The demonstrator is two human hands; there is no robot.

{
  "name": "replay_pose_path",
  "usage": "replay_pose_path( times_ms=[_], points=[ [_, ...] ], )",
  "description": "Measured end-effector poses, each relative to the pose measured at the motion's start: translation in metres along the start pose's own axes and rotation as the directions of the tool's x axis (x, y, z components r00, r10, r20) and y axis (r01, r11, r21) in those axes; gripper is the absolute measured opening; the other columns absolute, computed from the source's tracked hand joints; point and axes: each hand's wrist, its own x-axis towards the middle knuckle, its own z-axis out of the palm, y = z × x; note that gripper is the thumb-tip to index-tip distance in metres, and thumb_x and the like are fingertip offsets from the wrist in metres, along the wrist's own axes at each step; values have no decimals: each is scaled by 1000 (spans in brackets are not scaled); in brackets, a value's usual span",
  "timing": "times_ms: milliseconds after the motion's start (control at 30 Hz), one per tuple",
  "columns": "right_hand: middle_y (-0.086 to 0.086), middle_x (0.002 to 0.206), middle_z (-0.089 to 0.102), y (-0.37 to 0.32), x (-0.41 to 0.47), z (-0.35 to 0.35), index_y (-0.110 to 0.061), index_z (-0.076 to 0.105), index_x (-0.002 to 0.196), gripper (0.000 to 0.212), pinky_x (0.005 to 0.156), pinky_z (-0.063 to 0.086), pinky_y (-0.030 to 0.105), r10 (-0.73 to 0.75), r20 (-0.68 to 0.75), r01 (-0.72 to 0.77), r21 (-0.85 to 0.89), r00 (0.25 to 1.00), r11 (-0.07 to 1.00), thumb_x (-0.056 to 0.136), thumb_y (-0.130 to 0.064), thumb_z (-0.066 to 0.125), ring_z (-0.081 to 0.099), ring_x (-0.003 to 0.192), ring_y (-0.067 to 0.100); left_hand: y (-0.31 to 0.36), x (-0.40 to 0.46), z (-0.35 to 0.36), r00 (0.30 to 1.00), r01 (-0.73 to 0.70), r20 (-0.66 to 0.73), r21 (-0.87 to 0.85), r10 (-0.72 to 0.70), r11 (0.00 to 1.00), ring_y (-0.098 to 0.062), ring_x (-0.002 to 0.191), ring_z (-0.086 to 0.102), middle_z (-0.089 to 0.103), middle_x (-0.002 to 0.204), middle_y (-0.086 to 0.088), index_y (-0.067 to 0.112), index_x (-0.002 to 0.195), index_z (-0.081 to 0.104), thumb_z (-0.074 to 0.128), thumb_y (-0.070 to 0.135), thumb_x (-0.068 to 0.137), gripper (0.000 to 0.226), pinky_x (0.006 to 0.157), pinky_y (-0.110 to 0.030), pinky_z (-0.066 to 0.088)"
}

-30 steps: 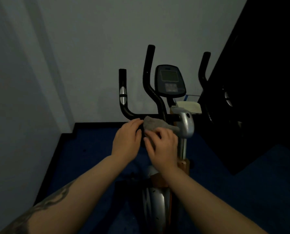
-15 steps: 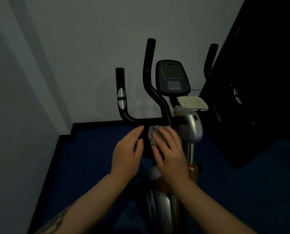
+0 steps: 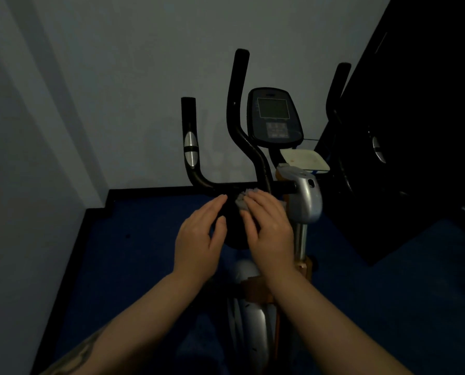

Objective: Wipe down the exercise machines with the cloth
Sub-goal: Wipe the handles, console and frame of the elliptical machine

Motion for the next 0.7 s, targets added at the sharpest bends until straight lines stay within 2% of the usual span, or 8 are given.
replay_pose_path(
  times_ms=[100, 167, 267, 433, 567, 633, 700],
  points=[
    [8, 133, 57, 3, -24, -5, -3, 64, 122, 32, 113, 33, 30, -51, -5, 51, -4, 999, 999, 95, -17, 54, 44, 132, 22, 5, -3, 3, 999, 41, -21, -26, -41, 999, 1, 126, 44, 50, 138, 13, 26, 139, 47, 33, 41, 96, 48, 106, -37, 42],
    [7, 130, 59, 5, -15, -9, -4, 66, 120, 32, 110, 36, 28, -62, 5, 62, 3, 998, 998, 94, -19, 55, 48, 128, 22, 9, -3, 2, 998, 58, -28, -29, -59, 998, 5, 124, 42, 49, 136, 17, 28, 139, 47, 32, 43, 95, 49, 106, -33, 41],
    [4, 121, 66, 0, 11, -6, -8, 69, 117, 29, 99, 46, 30, 70, 19, -71, 61, 997, 996, 92, -19, 59, 57, 114, 18, 7, -2, 1, 999, 51, -17, -5, -51, 999, 1, 123, 46, 51, 134, 14, 26, 139, 48, 33, 43, 94, 50, 104, -33, 42],
    [1, 131, 59, -5, -13, -15, -13, 66, 122, 33, 101, 43, 22, 208, 0, -204, 190, 978, 960, 89, -13, 67, 54, 119, 10, 13, -4, -2, 994, 108, 1, -55, -109, 993, 5, 122, 43, 49, 133, 19, 38, 136, 43, 43, 33, 99, 37, 104, -25, 39],
    [2, 120, 67, -5, 20, -8, -11, 68, 119, 29, 95, 50, 32, 259, 53, -264, 195, 964, 944, 91, -15, 65, 61, 109, 11, 12, -2, -6, 988, 153, 55, -108, -148, 982, 3, 125, 45, 50, 137, 18, 38, 139, 43, 50, 25, 99, 43, 104, -24, 41],
    [0, 120, 66, -10, 21, -7, -12, 66, 122, 30, 96, 49, 27, 308, 70, -315, 252, 949, 915, 93, -16, 63, 60, 109, 7, 10, -2, -6, 985, 174, 51, -147, -168, 974, 5, 122, 47, 52, 136, 18, 35, 142, 44, 52, 26, 98, 45, 103, -23, 43],
    [-5, 124, 61, -15, 1, -12, -16, 62, 128, 34, 96, 44, 14, 324, 54, -325, 291, 945, 900, 94, -15, 61, 55, 112, 2, 8, -2, -5, 981, 192, 60, -171, -185, 966, 5, 122, 48, 53, 135, 18, 36, 141, 45, 52, 31, 98, 44, 104, -26, 43]
  ],
)
